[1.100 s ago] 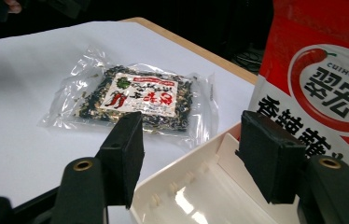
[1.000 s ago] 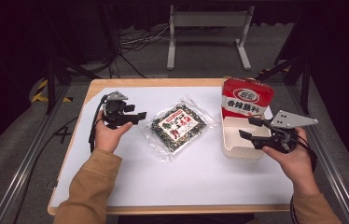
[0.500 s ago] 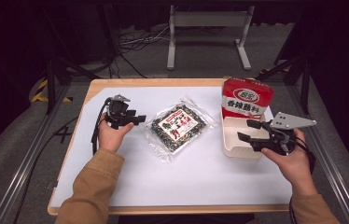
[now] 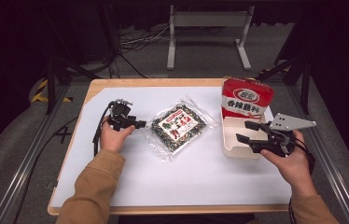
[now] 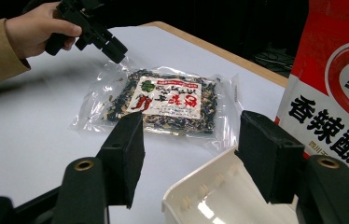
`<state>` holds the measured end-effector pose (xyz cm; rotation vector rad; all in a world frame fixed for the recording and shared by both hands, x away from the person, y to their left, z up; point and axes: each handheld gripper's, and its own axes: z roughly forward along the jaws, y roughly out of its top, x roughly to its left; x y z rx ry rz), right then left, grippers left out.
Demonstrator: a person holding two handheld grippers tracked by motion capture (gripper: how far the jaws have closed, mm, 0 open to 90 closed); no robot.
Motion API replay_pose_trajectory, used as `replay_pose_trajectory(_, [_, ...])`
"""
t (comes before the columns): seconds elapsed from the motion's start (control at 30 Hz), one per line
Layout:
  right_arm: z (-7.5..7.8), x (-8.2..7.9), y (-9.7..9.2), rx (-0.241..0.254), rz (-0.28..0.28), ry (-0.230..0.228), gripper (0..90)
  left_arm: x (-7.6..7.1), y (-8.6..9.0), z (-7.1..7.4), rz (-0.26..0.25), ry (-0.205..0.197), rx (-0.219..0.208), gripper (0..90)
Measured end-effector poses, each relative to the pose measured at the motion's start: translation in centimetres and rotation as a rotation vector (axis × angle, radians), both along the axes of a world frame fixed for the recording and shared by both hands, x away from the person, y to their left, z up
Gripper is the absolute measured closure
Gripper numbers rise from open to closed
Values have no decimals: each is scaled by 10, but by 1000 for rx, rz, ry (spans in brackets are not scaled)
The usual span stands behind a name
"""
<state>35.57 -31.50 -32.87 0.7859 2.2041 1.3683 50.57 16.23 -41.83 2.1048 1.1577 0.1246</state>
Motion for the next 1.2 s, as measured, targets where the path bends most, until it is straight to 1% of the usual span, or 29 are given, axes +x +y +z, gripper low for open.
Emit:
replay_pose_trajectory(0.07, [0, 0, 0, -1, 0, -2, 403, 0, 0, -2, -3, 15, -10, 416])
replay_pose_trajectory(0.1, [0, 0, 1, -4, 0, -4, 402, 1, -1, -2, -9, 19, -7, 417])
replay_pose_trajectory(0.27, [0, -1, 1, -8, -1, -10, 394, 2, -2, -6, -25, 56, -34, 442])
replay_pose_trajectory(0.47, [-1, -1, 2, -12, 8, -10, 389, 3, -4, -10, -43, 81, -39, 477])
replay_pose_trajectory(0.5, [-1, -1, 2, -13, 10, -9, 389, 3, -5, -11, -44, 89, -49, 484])
replay_pose_trajectory(0.53, [-1, -1, 2, -14, 11, -10, 387, 3, -5, -12, -45, 92, -53, 494])
replay_pose_trajectory(0.6, [-1, -1, 3, -15, 10, -9, 387, 4, -6, -13, -52, 98, -46, 526])
replay_pose_trajectory(0.67, [-1, -1, 3, -14, 10, -11, 386, 3, -8, -13, -52, 108, -63, 577])
replay_pose_trajectory(0.7, [0, -2, 4, -17, 11, -14, 387, 3, -8, -13, -58, 107, -56, 606])
replay_pose_trajectory(0.77, [0, -2, 4, -18, 13, -16, 386, 2, -9, -12, -64, 109, -57, 650])
replay_pose_trajectory(0.83, [0, -2, 5, -20, 15, -14, 386, 1, -9, -12, -53, 103, -49, 694])
replay_pose_trajectory(0.87, [0, -2, 5, -20, 15, -14, 386, 1, -9, -12, -53, 103, -49, 734])
replay_pose_trajectory(0.9, [-1, -2, 5, -21, 16, -14, 384, 1, -8, -12, -49, 104, -49, 734])
replay_pose_trajectory(0.93, [-1, -2, 5, -20, 17, -13, 383, 1, -7, -12, -43, 100, -56, 769])
replay_pose_trajectory(0.97, [-1, -2, 5, -21, 18, -14, 383, 1, -6, -12, -39, 102, -55, 789])
replay_pose_trajectory(1.03, [-1, -2, 5, -23, 18, -15, 382, 0, -5, -11, -36, 95, -57, 853])
replay_pose_trajectory(1.07, [-1, -2, 5, -21, 19, -14, 382, 0, -5, -11, -40, 85, -46, 866])
replay_pose_trajectory(1.13, [-1, -2, 6, -21, 19, -14, 381, -1, -6, -10, -35, 85, -49, 879])
replay_pose_trajectory(1.2, [-1, -2, 6, -25, 19, -15, 380, -2, -7, -8, -41, 72, -39, 897])
